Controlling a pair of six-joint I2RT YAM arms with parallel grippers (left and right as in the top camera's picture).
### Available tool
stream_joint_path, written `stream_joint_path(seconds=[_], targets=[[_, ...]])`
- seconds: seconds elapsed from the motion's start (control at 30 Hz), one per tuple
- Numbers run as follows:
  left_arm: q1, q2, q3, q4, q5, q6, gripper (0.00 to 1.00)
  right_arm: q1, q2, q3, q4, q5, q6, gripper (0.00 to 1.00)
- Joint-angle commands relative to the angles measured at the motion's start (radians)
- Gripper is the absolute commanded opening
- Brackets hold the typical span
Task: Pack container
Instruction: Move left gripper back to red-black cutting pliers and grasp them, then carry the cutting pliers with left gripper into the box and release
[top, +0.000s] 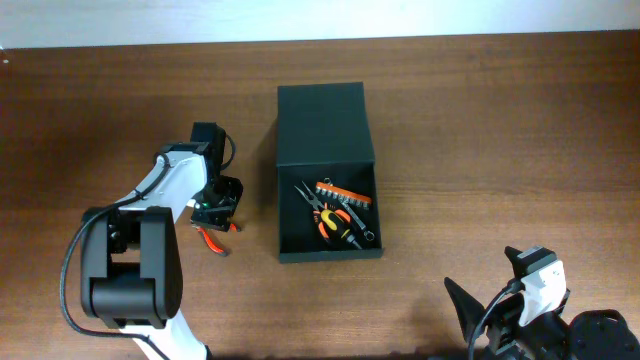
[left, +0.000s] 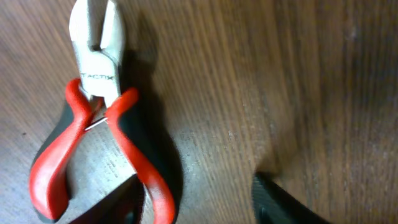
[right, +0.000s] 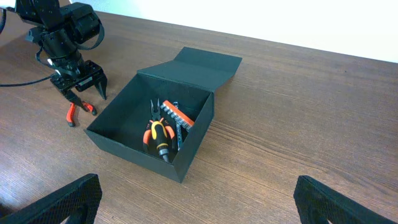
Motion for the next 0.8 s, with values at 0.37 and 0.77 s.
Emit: stream_joint_path(seconds=[0.37, 0.77], targets=[[0.003, 0.051, -0.010, -0.005, 0.029, 0.017, 0.08, -0.003, -0.008, -0.003, 0.005, 0.016, 0.012, 0.99], [0.002, -0.061, -0.010, -0.005, 0.031, 0.017, 0.02, -0.003, -0.008, -0.003, 0.005, 0.016, 0.012, 0.99]])
